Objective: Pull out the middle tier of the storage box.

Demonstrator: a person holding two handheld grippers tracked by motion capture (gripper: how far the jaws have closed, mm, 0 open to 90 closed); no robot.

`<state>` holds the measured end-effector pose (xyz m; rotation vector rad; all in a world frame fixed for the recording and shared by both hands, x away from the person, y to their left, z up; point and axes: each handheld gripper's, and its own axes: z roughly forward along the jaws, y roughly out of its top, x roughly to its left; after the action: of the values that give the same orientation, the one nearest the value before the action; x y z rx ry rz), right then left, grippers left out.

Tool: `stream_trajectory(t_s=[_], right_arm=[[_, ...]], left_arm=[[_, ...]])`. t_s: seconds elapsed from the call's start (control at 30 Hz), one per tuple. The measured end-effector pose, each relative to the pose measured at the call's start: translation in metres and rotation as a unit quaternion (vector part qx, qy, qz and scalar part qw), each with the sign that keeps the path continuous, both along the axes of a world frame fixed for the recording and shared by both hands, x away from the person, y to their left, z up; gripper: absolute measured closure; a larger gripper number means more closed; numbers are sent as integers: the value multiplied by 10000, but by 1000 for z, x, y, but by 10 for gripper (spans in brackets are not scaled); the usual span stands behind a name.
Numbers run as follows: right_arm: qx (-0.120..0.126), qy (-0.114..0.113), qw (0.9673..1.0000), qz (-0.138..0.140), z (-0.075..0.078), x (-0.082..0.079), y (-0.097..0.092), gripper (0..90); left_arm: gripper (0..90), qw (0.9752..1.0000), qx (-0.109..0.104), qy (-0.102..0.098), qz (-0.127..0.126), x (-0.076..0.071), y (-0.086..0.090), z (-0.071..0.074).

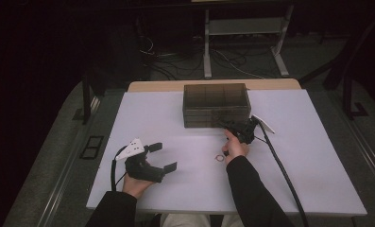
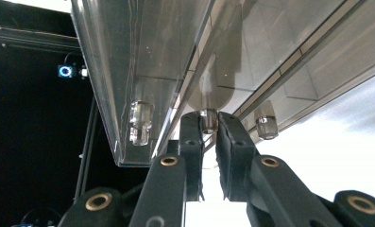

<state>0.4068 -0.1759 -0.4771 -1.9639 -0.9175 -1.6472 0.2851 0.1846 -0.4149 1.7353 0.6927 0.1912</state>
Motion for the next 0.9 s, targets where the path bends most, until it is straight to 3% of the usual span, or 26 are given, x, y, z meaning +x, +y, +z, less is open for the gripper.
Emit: stream_trajectory(t_s=[0.3, 0.9], right_arm=[[-97, 8, 9999, 24, 2, -5, 0, 801], [-39, -11, 9999, 93, 1, -22, -1, 801]], left_arm=[[0, 10000, 2, -6, -6, 0, 0, 0], [0, 10000, -2, 2, -6, 0, 0, 0]])
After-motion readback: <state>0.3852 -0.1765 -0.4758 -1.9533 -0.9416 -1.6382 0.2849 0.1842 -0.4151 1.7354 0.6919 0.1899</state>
